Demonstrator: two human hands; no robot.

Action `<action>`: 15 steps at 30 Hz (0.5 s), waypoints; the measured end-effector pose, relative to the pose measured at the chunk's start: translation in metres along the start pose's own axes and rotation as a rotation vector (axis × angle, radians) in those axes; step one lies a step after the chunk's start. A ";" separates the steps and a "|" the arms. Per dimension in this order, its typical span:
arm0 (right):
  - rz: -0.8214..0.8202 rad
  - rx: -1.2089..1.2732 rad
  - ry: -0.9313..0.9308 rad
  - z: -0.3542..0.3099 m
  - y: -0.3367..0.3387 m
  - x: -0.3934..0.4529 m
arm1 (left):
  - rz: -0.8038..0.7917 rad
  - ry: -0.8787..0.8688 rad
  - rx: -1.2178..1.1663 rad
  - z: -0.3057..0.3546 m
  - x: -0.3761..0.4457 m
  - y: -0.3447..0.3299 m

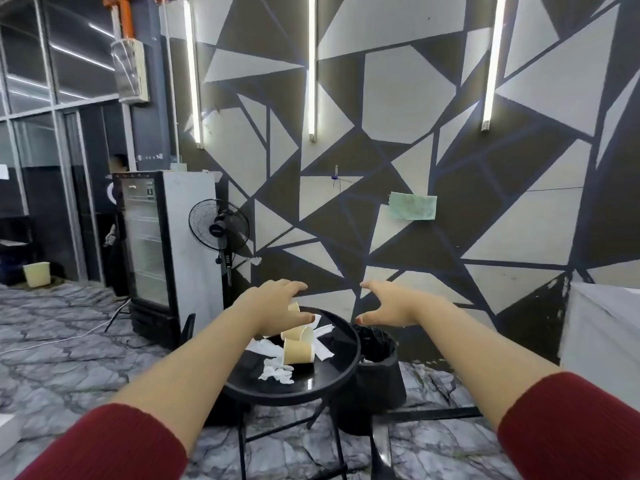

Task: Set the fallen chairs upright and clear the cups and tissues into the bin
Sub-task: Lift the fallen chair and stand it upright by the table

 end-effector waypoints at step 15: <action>-0.035 -0.021 0.034 0.043 -0.010 0.081 | -0.051 0.079 0.020 -0.016 0.067 -0.036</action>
Point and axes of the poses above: each hand's wrist, its own x-axis towards the middle knuckle, its own y-axis out of the back of the hand, z = x × y, the point moved 6 cm from there along x, towards the middle knuckle, and after that the axes turned 3 degrees about -z, right-handed, at the moved point
